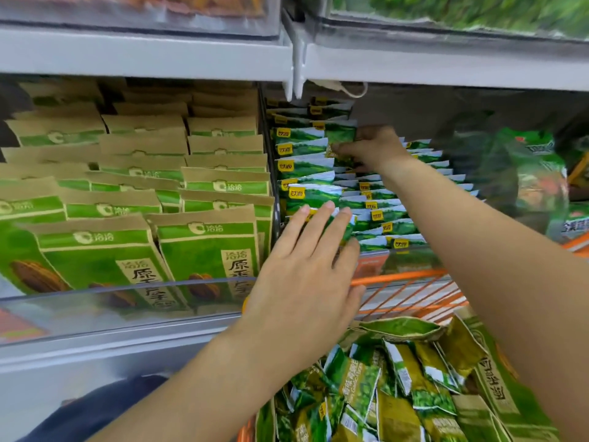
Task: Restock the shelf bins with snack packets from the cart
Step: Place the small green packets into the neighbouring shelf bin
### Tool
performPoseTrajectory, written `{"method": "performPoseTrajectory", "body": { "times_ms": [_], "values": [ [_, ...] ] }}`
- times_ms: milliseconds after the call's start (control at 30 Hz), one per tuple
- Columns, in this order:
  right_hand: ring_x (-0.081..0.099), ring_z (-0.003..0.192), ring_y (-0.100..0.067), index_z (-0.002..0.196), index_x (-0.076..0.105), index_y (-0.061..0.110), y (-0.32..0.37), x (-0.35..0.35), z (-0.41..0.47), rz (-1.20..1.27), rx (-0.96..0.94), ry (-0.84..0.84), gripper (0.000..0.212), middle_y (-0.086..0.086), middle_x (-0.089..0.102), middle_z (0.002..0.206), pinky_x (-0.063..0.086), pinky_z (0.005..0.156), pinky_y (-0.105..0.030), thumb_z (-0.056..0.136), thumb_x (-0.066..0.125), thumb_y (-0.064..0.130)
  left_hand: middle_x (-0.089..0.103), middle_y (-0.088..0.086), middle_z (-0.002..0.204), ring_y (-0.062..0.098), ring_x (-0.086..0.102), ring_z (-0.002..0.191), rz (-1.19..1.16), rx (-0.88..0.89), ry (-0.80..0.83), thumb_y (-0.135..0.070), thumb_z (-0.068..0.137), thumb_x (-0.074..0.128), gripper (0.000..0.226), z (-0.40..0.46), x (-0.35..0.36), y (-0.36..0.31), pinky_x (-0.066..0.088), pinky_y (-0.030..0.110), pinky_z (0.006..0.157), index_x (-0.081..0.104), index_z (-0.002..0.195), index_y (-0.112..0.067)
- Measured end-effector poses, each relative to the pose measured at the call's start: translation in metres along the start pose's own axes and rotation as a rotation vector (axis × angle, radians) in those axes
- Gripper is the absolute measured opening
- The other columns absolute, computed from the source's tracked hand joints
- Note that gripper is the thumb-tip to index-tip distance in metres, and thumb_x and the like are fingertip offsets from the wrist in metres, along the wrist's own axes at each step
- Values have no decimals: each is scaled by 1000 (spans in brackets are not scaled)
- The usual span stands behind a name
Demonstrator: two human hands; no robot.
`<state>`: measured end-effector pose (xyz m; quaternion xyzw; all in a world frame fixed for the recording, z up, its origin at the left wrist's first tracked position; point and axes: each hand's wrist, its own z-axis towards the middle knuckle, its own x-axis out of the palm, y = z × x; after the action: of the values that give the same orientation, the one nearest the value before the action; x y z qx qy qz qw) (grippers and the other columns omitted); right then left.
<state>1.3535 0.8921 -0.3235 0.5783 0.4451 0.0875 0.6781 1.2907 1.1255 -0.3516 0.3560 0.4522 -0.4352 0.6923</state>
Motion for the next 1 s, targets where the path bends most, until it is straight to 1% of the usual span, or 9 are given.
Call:
{"method": "performPoseTrajectory", "body": {
  "times_ms": [100,200,367,467,567,700,867,967,1000],
  "values": [
    [57,111,-25,105,62,7,-7,0,1,-29,-4,-13,44,-6,63,109,48,99,-40,75,81,33,47,16,145,33,38,138,3,-7,5,-44,92,40,50,0,0,-1,21,48,114,64,121,-11],
    [55,118,-27,134,47,-1,-7,-3,-8,172,65,-35,68,-9,55,129,47,101,-41,80,77,25,48,16,144,33,38,137,2,-9,5,-44,92,41,50,1,0,-1,21,49,114,65,120,-11],
    [50,123,-25,145,30,-2,-5,-7,-11,350,97,2,73,-15,41,145,44,104,-34,86,70,13,50,16,142,33,40,136,3,-1,-7,-43,92,40,49,1,1,-1,21,49,114,66,118,-11],
    [54,114,-21,139,43,-3,-3,-2,-11,219,54,-34,62,-11,52,134,45,104,-38,87,70,17,50,16,142,33,40,136,3,-3,-9,-43,92,39,49,1,1,-1,21,49,114,66,117,-11],
    [61,106,-25,118,63,1,-2,1,-10,-3,-35,-86,38,-9,66,112,49,95,-36,87,70,23,50,16,141,34,40,136,1,0,-9,-43,92,39,49,2,2,-1,20,49,115,66,117,-11],
    [59,109,-28,118,63,0,1,4,-13,-199,-124,-141,38,-14,64,120,44,85,-30,91,66,26,50,16,141,34,40,136,1,2,-15,-43,91,40,48,1,2,-1,20,49,114,66,117,-11],
    [57,81,-23,89,62,3,0,6,-8,-303,-103,-112,31,-12,60,87,44,73,-33,90,65,34,49,17,143,34,39,137,-4,6,-7,-44,92,40,49,1,3,0,20,49,114,65,119,-10],
    [52,121,-27,132,52,1,0,-3,-19,-224,-82,-113,54,-13,56,133,41,93,-32,92,61,37,50,16,142,34,40,136,-11,11,2,-44,92,40,50,1,2,1,20,49,114,65,119,-10],
    [49,126,-26,138,47,3,0,-9,-29,-216,-94,-128,57,-11,52,138,39,96,-30,93,59,37,50,16,141,34,41,136,-14,12,7,-44,92,40,51,1,2,1,20,49,114,65,119,-10]
  ]
}}
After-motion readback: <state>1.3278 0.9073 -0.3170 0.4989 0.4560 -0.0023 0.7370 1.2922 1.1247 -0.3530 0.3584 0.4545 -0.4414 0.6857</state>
